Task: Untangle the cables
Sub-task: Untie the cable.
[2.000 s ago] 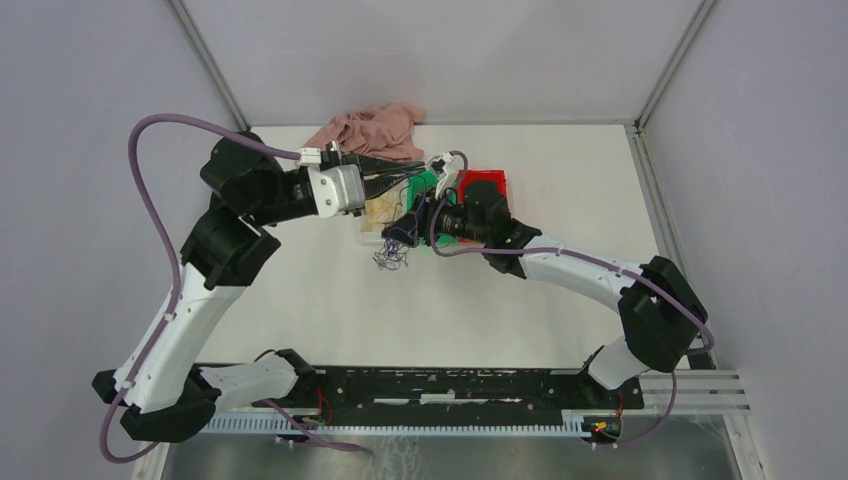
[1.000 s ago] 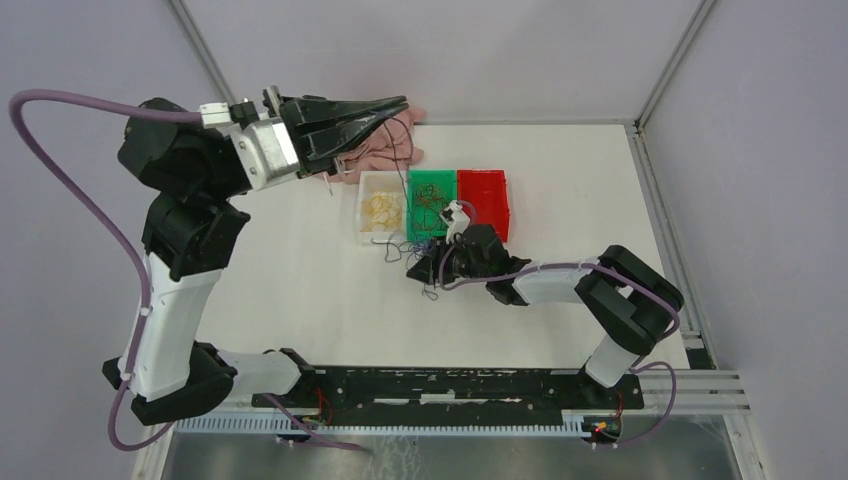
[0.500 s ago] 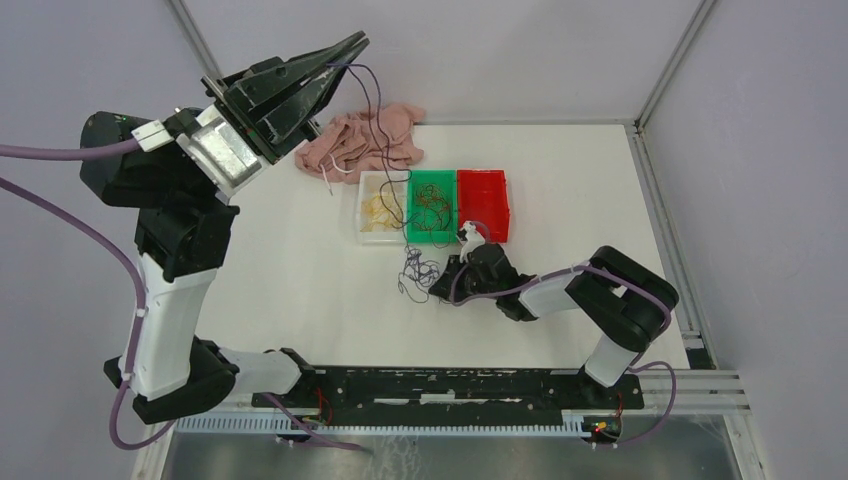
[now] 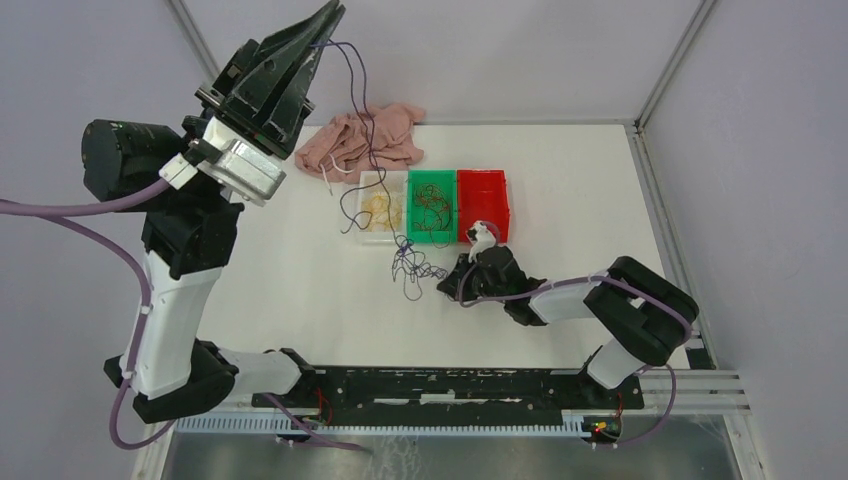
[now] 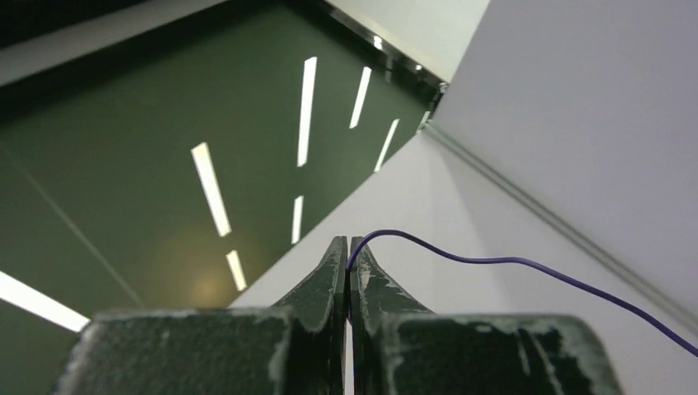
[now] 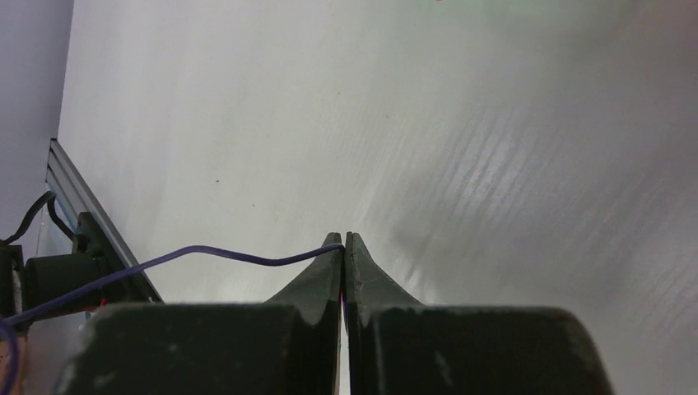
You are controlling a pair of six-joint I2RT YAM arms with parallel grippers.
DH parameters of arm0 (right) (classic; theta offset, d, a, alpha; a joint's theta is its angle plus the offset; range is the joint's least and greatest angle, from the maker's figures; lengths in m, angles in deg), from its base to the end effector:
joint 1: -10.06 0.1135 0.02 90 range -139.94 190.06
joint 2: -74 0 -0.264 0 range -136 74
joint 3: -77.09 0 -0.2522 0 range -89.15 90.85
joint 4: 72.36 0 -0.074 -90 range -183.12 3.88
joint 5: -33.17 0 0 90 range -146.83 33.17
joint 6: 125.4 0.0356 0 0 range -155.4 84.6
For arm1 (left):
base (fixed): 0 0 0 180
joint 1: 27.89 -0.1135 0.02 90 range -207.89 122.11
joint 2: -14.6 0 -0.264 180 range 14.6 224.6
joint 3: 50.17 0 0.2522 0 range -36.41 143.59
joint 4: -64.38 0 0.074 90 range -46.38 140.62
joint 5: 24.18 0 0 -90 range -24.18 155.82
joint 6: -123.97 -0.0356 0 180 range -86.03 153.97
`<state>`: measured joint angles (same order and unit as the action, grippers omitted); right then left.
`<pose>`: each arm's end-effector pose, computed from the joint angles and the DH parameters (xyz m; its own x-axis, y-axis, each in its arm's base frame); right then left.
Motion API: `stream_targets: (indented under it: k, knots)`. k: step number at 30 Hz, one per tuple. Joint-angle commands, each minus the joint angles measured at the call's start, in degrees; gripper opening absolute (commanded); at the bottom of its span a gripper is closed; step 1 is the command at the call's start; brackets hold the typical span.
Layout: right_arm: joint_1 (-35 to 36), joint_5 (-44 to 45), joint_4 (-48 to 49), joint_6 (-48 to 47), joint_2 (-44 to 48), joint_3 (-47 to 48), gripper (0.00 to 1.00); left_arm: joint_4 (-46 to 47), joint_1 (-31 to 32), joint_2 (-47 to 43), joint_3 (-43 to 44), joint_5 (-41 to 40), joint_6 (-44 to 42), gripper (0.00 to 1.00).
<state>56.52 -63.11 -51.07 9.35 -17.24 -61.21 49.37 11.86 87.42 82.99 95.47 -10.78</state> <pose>0.1940 0.2098 0.1338 -0.7856 0.1892 -0.5891 -0.3293 0.6782 0.6569 0.0968 -0.1034 0.6595 0.9678 -0.0091 -0.2516 0.1996 0.6367 0.7448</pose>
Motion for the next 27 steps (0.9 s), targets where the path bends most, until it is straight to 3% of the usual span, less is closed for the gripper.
stream_targets:
  k: [1, 10, 17, 22, 24, 26, 27]
  knots:
    - [0.0, 4.6, -1.2, 1.2, -1.1, -1.7, 0.00, 11.6, 0.2, 1.5, 1.9, -6.5, -11.8, 0.03]
    - [0.1, 21.1, -19.9, 6.8, 2.9, -3.8, 0.01, 16.9, 0.2, 15.0, 26.3, -15.5, -26.9, 0.03]
    - [0.7, 32.2, -35.1, 13.9, 7.5, -3.7, 0.00, 24.3, 0.2, 17.0, 26.7, -15.8, -36.3, 0.03]
    - [0.7, 38.0, -41.7, 20.1, 13.4, -5.9, 0.02, 23.8, 0.2, 17.0, 26.5, -20.8, -35.3, 0.03]
    - [0.7, 36.3, -37.7, 18.5, 15.6, -7.8, 0.10, 21.9, 0.2, 15.4, 23.5, -23.3, -32.1, 0.03]
    - [0.7, 31.2, -29.9, 11.8, 16.5, -8.3, 0.27, 19.2, 0.2, 12.0, 17.4, -25.1, -26.4, 0.03]
    - [0.7, 19.7, -24.5, -0.2, 18.5, -4.1, 0.46, 15.5, 0.2, 5.5, 4.5, -23.6, -16.4, 0.03]
